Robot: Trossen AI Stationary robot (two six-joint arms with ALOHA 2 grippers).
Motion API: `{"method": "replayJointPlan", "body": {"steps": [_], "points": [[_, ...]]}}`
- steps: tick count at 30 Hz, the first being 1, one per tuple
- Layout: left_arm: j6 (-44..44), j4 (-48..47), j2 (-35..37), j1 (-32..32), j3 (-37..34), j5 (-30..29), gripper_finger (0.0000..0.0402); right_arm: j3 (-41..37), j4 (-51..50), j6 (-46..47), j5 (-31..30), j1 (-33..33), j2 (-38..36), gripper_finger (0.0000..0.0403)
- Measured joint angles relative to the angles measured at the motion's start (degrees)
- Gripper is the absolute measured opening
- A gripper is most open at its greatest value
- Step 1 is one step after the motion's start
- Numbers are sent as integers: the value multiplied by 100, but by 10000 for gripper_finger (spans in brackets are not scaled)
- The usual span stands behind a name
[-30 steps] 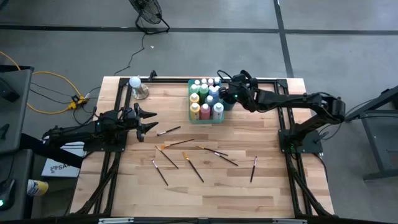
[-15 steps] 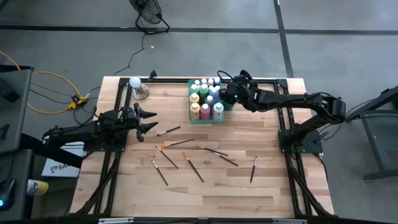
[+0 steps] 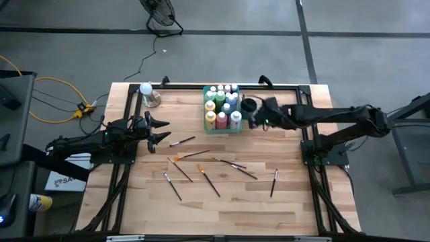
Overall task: Pick & Place Paint Supplies
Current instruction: Put the silver paint brush into the green cup
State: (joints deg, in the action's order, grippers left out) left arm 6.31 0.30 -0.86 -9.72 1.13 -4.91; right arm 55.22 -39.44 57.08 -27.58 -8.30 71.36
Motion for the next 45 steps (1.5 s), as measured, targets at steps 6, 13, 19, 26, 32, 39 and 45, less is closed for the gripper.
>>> {"method": "replayJointPlan", "body": {"steps": [6, 13, 19, 26, 32, 39, 45], "points": [[0, 0, -2, 0, 0, -2, 211, 0, -1970, 1802, 998, 978, -77, 160], [0, 0, 0, 0, 0, 0, 211, 0, -2788, 3629, 2048, 2027, 107, 160], [0, 0, -1, -1, 0, -1, 211, 0, -2775, 4915, 2641, 2421, 572, 160], [-1, 0, -1, -1, 0, -1, 211, 0, -2770, 5564, 3266, 2470, 1355, 160], [0, 0, 0, 0, 0, -2, 211, 0, -2544, 5539, 3590, 2339, 1986, 160], [-1, 0, -1, -1, 0, -1, 211, -56, -2424, 5531, 3689, 2164, 2283, 160], [0, 0, 0, -2, 0, -2, 211, -597, -1586, 5567, 4049, 2129, 2281, 160]]}}
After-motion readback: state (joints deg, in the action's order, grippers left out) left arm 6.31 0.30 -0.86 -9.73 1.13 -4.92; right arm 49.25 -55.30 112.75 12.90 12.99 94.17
